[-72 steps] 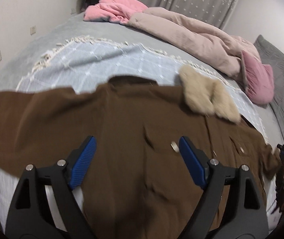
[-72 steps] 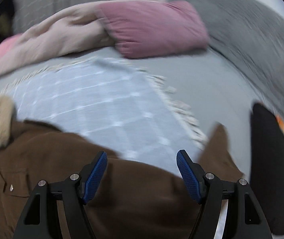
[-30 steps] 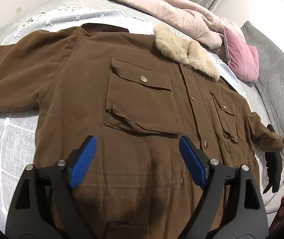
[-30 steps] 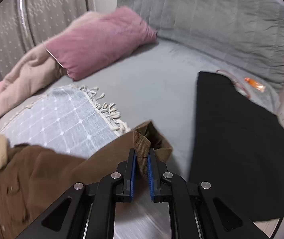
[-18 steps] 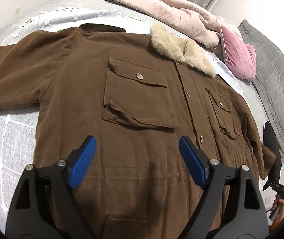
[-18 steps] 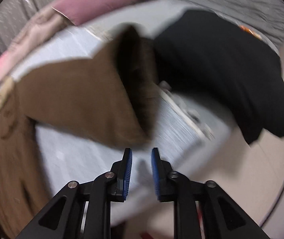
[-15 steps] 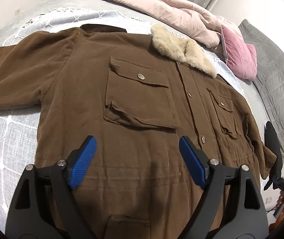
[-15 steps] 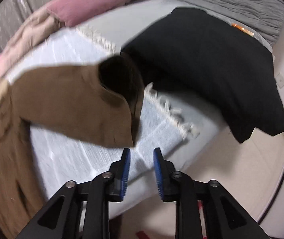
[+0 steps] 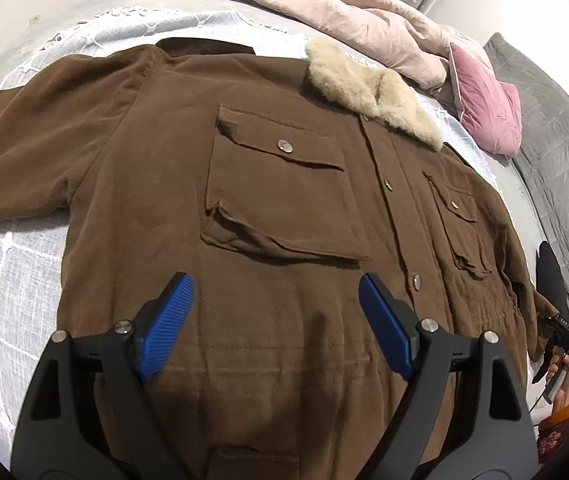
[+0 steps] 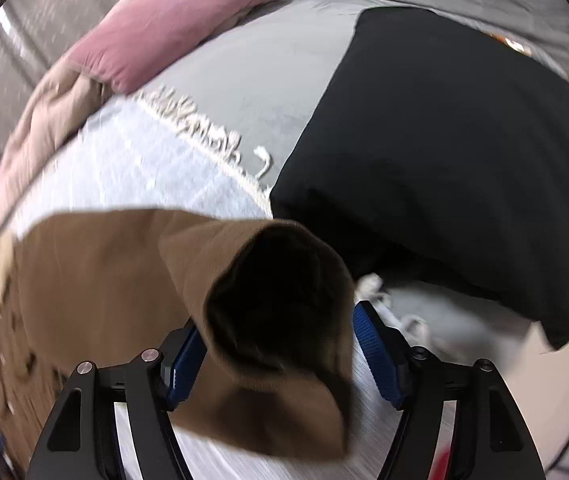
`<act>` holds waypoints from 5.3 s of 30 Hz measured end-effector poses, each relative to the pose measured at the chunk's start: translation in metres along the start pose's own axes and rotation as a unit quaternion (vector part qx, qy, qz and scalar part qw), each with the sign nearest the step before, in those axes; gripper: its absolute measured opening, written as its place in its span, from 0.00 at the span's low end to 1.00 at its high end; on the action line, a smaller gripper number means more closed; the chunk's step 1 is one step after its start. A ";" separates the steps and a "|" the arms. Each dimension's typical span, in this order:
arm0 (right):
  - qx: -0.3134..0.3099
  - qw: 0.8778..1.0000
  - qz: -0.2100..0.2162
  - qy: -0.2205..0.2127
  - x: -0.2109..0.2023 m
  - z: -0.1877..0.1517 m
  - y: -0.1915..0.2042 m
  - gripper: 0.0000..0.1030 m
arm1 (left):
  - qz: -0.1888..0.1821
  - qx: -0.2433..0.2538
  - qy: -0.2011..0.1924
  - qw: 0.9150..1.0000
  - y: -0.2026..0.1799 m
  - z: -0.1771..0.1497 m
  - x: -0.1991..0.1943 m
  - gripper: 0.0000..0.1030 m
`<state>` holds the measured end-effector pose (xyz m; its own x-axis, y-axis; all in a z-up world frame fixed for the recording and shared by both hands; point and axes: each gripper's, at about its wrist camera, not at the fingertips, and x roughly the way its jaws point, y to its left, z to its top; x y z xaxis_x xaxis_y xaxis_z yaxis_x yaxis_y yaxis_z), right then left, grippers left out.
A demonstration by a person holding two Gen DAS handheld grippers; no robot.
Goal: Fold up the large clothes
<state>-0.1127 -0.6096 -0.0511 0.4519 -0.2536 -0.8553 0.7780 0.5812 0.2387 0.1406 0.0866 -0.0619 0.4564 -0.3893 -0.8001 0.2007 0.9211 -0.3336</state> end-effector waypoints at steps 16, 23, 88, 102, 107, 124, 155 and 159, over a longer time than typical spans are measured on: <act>-0.217 0.903 -0.236 -0.285 -0.074 0.119 0.143 0.03 | -0.027 0.036 -0.040 0.998 -0.024 0.002 0.007 0.83; -0.186 0.924 -0.322 -0.086 0.069 0.147 0.115 0.15 | -0.018 0.068 -0.034 0.997 -0.036 0.000 0.014 0.83; -0.190 0.959 -0.106 0.184 0.131 0.195 0.049 0.09 | -0.231 0.455 0.089 0.855 -0.483 -0.076 0.176 0.75; -0.183 0.974 -0.131 -0.023 0.040 0.219 0.059 0.24 | -0.276 0.452 0.111 0.841 -0.499 -0.071 0.168 0.49; -0.160 0.984 -0.033 0.065 0.027 0.197 0.037 0.47 | -0.246 0.485 0.092 0.834 -0.516 -0.073 0.170 0.57; -0.122 0.983 -0.030 0.135 0.027 0.176 0.024 0.48 | -0.307 0.536 0.175 0.766 -0.511 -0.083 0.146 0.34; 0.069 0.984 -0.011 -0.164 0.030 0.077 0.094 0.07 | -0.163 0.167 0.056 0.971 -0.225 0.039 0.092 0.74; -0.023 0.970 0.021 -0.243 -0.033 0.078 0.152 0.06 | -0.213 0.118 0.058 0.968 -0.192 0.047 0.093 0.74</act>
<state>0.0251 -0.5730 0.0493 0.6429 -0.5569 -0.5259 0.7398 0.6294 0.2378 0.1854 -0.1267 -0.0483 0.1920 -0.7168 -0.6703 0.5484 0.6448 -0.5325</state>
